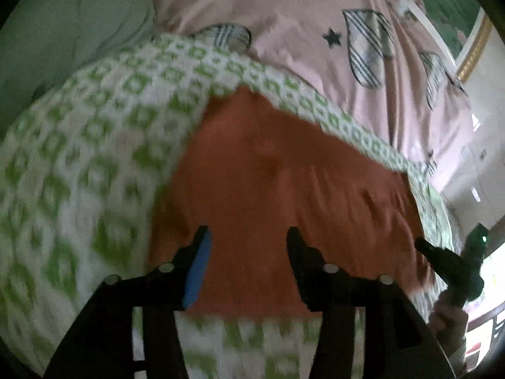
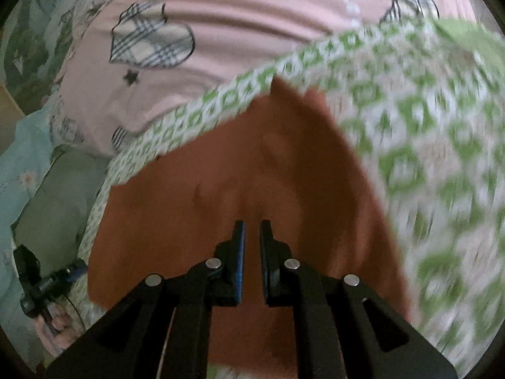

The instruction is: Fold small clothes

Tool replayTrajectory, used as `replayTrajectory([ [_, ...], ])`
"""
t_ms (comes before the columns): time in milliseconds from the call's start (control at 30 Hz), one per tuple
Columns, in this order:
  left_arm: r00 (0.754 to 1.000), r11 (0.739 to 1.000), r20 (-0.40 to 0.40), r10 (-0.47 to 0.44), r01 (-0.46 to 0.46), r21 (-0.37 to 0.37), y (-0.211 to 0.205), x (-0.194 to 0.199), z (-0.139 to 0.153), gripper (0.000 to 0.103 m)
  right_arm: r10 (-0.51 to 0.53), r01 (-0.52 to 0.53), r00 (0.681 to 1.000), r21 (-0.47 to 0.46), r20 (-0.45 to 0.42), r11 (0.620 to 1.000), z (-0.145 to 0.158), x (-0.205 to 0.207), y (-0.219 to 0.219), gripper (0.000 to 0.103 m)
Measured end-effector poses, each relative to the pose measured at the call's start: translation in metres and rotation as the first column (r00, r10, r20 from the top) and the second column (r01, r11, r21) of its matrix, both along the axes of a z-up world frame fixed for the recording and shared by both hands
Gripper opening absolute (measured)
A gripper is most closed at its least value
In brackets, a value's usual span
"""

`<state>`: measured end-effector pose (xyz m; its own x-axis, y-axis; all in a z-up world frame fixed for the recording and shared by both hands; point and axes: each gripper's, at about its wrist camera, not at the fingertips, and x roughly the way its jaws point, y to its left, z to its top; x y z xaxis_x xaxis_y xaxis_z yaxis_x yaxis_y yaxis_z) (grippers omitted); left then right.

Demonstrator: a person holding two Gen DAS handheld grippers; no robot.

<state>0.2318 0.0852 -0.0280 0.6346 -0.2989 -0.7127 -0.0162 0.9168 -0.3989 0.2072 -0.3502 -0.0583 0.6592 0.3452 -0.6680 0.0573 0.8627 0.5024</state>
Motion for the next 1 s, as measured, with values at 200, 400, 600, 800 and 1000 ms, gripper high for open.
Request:
replayTrajectory([
  [200, 0.998, 0.995, -0.047, 0.044, -0.048, -0.085, -0.011, -0.057, -0.025, 0.065, -0.016, 0.018, 1.0, 0.088, -0.025, 0.996, -0.013, -0.041, 0.01, 0.028],
  [400, 0.994, 0.989, -0.088, 0.07, -0.08, -0.121, -0.018, -0.052, -0.042, 0.07, 0.012, -0.013, 1.0, 0.079, 0.024, 0.997, 0.002, -0.063, 0.021, 0.055],
  [600, 0.981, 0.973, -0.094, 0.173, -0.184, -0.137, -0.006, -0.018, -0.043, 0.069, 0.025, -0.027, 0.999, 0.076, 0.029, 0.997, 0.007, -0.069, 0.024, 0.056],
  [800, 0.965, 0.961, -0.073, 0.25, -0.257, -0.102, 0.001, 0.016, -0.038, 0.042, 0.032, -0.034, 0.999, 0.084, 0.027, 0.996, 0.008, -0.06, 0.023, 0.056],
  [1000, 0.976, 0.976, -0.034, 0.213, -0.214, -0.035, -0.003, 0.026, -0.022, 0.011, 0.037, -0.039, 0.999, 0.111, 0.017, 0.993, 0.004, -0.038, 0.014, 0.056],
])
